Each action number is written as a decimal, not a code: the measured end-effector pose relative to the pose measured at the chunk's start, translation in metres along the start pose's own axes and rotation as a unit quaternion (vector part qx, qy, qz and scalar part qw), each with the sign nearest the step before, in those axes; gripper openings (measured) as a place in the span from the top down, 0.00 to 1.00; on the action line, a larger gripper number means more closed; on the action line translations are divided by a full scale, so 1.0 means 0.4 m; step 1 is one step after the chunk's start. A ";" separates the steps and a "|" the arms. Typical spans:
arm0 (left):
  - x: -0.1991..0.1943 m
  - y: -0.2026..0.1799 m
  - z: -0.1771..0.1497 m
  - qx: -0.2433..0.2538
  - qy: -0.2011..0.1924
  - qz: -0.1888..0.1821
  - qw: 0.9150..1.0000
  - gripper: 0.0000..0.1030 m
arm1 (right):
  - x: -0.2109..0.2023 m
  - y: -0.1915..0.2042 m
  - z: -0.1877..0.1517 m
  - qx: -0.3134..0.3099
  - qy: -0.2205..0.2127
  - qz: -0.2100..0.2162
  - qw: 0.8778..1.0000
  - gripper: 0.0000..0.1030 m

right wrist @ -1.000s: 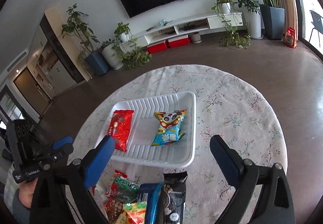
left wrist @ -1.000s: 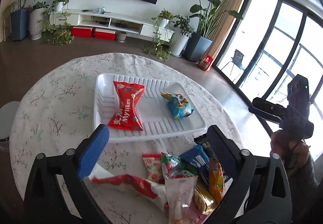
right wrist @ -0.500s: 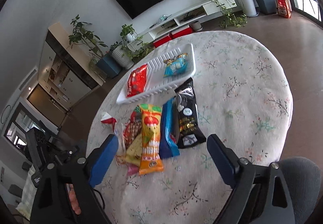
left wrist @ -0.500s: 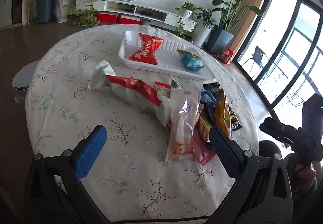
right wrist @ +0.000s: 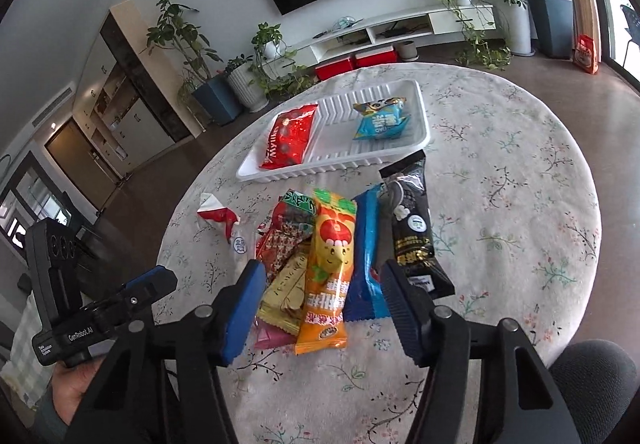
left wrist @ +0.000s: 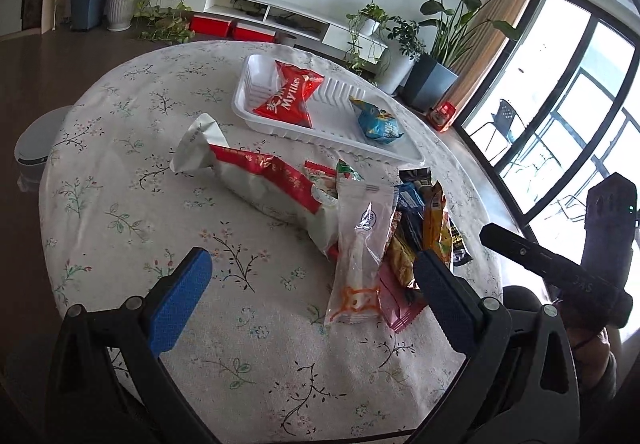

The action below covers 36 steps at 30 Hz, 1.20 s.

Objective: Organize snacks
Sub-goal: 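Move both tools back toward the remaining snack pile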

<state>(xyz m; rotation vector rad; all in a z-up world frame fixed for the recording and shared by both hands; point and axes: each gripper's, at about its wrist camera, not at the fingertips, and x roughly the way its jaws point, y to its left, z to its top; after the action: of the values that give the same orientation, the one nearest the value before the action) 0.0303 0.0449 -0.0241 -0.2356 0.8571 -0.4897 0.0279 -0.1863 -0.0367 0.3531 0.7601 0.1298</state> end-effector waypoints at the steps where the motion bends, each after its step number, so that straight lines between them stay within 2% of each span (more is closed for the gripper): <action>1: 0.000 0.007 0.005 -0.004 -0.001 0.001 1.000 0.01 | 0.003 -0.002 0.008 -0.004 -0.004 -0.009 1.000 0.40; 5: 0.015 0.037 0.034 -0.026 0.007 0.002 1.000 0.01 | 0.020 -0.067 0.054 0.029 0.002 -0.047 0.998 0.40; 9: 0.072 0.044 0.067 -0.042 0.030 0.022 0.998 0.01 | 0.033 -0.126 0.077 0.057 0.008 -0.071 0.996 0.40; 15: 0.168 0.052 0.118 -0.069 0.058 0.053 0.995 0.02 | 0.064 -0.139 0.042 0.068 0.022 -0.053 0.996 0.40; 20: 0.230 0.077 0.154 -0.090 0.072 0.093 0.989 0.02 | 0.077 -0.144 0.018 0.068 0.029 -0.043 0.996 0.40; 23: 0.279 0.091 0.160 -0.093 0.097 0.106 0.985 0.02 | 0.077 -0.147 0.012 0.066 0.028 -0.041 0.997 0.40; 27: 0.300 0.084 0.170 -0.045 0.107 0.121 0.986 0.02 | 0.082 -0.153 0.004 0.070 0.028 -0.038 0.996 0.40; 30: 0.310 0.081 0.175 0.017 0.134 0.128 0.983 0.02 | 0.079 -0.161 0.000 0.074 0.029 -0.039 0.996 0.40; 32: 0.308 0.072 0.179 0.064 0.152 0.145 0.976 0.02 | 0.072 -0.164 -0.001 0.075 0.025 -0.043 0.996 0.40; 34: 0.310 0.061 0.183 0.113 0.170 0.173 0.963 0.02 | 0.068 -0.165 0.000 0.073 0.022 -0.045 0.996 0.40; 36: 0.319 0.059 0.182 0.143 0.188 0.186 0.954 0.02 | 0.068 -0.160 0.001 0.069 0.022 -0.047 0.996 0.40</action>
<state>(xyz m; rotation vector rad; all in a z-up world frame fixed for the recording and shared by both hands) 0.1644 0.0017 -0.0718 0.2932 1.1586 -0.2996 0.0471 -0.2397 -0.0771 0.4459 0.8292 -0.0048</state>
